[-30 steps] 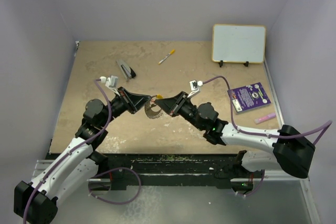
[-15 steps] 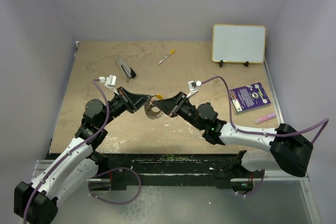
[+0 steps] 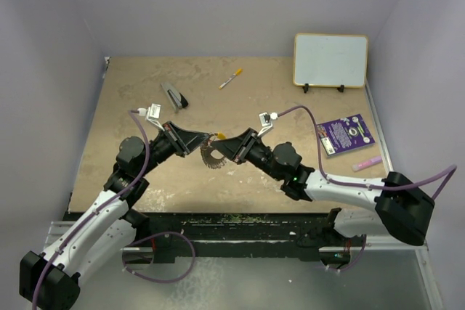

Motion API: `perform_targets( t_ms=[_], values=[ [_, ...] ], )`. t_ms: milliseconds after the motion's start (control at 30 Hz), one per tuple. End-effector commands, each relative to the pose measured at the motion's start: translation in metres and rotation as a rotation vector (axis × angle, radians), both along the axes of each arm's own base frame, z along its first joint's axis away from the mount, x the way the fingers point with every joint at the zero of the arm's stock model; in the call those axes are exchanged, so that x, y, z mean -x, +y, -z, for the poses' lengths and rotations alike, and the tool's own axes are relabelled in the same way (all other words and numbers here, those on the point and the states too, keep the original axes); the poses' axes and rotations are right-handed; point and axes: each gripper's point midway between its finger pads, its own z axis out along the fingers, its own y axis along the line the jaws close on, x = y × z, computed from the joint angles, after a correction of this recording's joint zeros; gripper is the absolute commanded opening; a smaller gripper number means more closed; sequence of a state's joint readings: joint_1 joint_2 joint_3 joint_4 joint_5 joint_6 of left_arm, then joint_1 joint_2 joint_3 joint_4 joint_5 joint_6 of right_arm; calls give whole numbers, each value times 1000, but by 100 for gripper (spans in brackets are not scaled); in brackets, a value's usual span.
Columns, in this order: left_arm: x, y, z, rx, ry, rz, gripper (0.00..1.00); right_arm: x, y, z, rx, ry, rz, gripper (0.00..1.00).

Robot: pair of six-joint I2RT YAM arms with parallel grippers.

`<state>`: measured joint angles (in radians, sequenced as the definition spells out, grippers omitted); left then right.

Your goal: Put the keys on the keyring

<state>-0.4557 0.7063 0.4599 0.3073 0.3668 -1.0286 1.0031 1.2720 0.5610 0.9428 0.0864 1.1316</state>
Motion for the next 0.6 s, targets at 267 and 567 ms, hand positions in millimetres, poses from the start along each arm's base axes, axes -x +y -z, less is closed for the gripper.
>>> perform_targets(
  t_ms=[267, 567],
  values=[
    [2, 2, -26, 96, 14, -3, 4, 7, -45, -29, 63, -69, 103, 27],
    [2, 2, -28, 113, 36, 1, 4, 3, -45, -56, 134, -191, 121, 26]
  ],
)
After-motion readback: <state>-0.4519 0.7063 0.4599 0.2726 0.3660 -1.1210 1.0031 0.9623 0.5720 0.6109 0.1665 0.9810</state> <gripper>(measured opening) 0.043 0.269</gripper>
